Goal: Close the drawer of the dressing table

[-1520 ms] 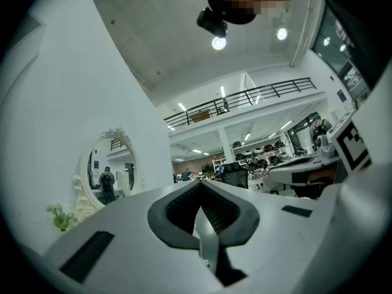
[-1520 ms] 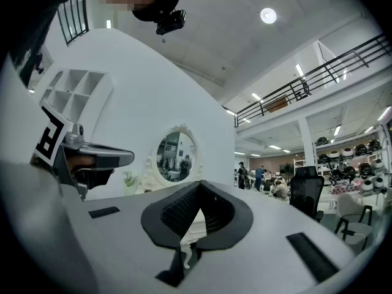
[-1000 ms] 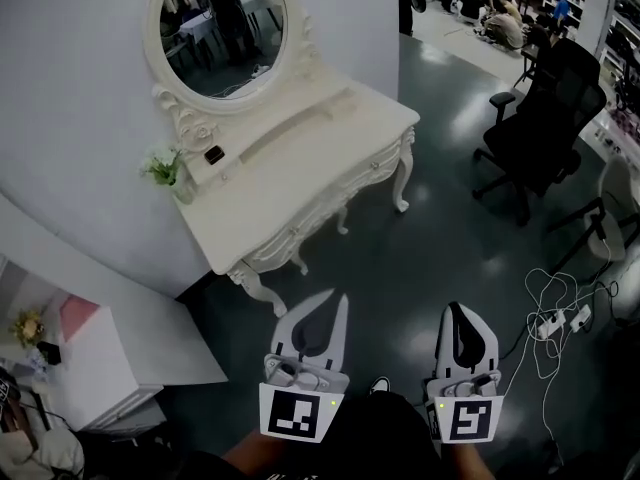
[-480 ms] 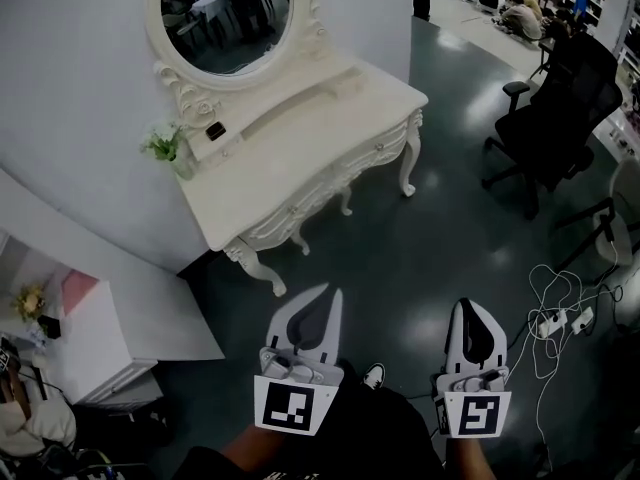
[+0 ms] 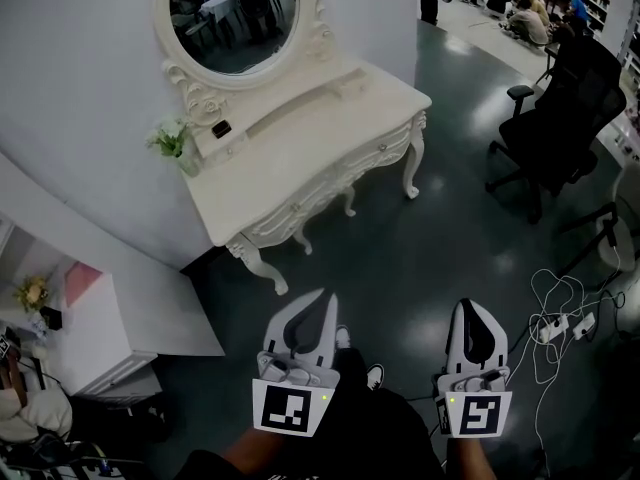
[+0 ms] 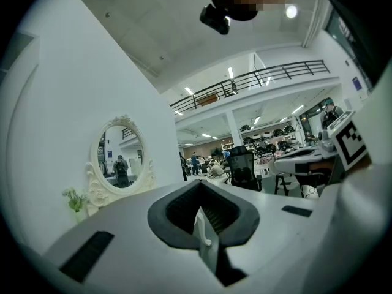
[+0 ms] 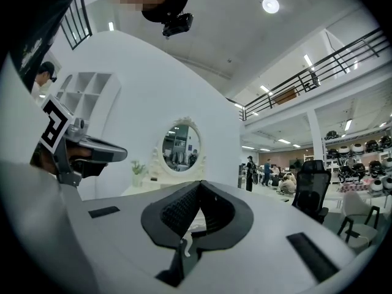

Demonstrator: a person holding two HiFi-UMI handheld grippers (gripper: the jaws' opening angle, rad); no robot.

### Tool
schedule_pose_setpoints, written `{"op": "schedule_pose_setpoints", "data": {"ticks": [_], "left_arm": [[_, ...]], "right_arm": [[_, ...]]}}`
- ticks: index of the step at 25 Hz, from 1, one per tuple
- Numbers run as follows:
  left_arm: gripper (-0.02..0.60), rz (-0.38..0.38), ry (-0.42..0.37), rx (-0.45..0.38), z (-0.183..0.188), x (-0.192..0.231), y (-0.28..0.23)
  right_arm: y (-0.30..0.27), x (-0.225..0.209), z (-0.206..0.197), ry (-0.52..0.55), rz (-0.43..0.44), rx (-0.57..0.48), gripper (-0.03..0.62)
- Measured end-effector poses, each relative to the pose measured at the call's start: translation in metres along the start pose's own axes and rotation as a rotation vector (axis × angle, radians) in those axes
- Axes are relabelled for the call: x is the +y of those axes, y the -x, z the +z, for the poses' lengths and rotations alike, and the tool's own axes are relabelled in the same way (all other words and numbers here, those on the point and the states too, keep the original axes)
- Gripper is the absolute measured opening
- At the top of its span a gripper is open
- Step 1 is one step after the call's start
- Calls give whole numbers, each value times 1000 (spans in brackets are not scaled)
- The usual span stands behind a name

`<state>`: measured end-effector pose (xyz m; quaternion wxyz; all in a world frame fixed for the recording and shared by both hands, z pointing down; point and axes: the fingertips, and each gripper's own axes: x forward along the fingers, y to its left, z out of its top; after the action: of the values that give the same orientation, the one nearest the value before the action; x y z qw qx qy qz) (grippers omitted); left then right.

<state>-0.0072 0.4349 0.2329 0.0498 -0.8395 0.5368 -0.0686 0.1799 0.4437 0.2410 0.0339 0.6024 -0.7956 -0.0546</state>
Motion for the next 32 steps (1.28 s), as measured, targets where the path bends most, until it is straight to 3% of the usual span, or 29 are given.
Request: {"op": "schedule_pose_setpoints", "data": {"ticks": [15, 26, 32], "left_arm": [[0, -40, -65, 4, 3, -12, -12], [0, 21, -83, 13, 0, 5, -35], [0, 17, -81, 5, 0, 12, -48]], "right_arm": [[0, -5, -6, 6, -3, 5, -2], [-22, -1, -11, 25, 18, 41, -2], [-41, 3, -12, 1, 49, 36, -2]]}}
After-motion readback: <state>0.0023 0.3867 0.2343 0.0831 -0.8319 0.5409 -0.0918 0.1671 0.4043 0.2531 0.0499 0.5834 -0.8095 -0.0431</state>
